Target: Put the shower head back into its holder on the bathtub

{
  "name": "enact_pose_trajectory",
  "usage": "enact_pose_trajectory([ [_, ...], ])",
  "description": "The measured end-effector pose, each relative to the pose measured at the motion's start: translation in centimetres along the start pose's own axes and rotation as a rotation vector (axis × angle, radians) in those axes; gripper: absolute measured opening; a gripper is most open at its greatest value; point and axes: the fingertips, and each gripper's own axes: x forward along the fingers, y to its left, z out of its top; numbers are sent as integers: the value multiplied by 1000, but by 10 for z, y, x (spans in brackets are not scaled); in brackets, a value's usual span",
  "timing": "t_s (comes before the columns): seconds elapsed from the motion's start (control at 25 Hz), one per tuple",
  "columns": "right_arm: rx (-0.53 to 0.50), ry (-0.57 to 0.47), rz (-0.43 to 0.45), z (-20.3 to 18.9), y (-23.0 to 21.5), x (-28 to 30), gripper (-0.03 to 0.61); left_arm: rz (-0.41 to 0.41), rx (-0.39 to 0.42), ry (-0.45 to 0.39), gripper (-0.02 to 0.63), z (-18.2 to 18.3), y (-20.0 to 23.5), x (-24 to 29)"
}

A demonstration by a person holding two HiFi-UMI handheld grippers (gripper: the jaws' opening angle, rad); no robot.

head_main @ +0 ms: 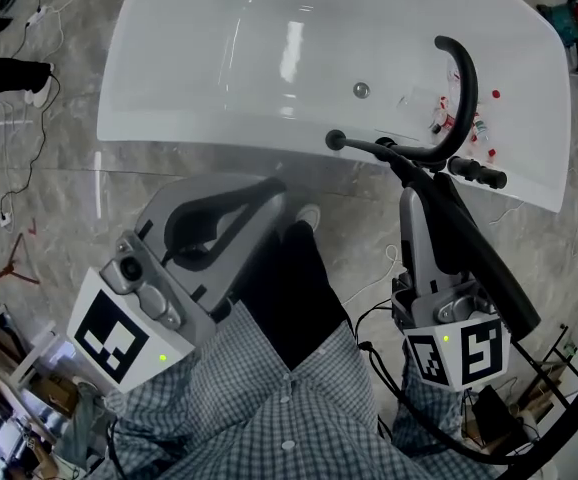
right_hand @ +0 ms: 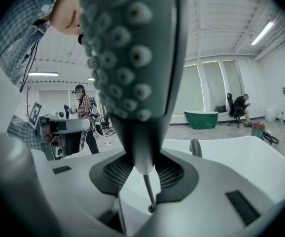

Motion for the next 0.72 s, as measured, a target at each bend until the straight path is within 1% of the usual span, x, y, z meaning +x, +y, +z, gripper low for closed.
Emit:
enact_pose_trajectory([
  [0.12, -22, 15, 7, -6, -2, 10, 137, 9, -4, -2, 8, -9, 6, 3],
  [0.28, 4, 41, 23, -22, -1, 10, 137, 12, -17, 3, 8, -20, 5, 3],
  [0.4, -28, 40, 23, -20, -2, 19, 137, 13, -9, 19, 8, -29, 8, 6],
  [0.56, -11, 57, 30, -32, -4, 21, 137, 20, -8, 19, 8, -35, 11, 7],
  [0.72, -40, 59, 33, -31, -5, 26, 137, 41, -10, 22, 8, -39, 15, 6],
])
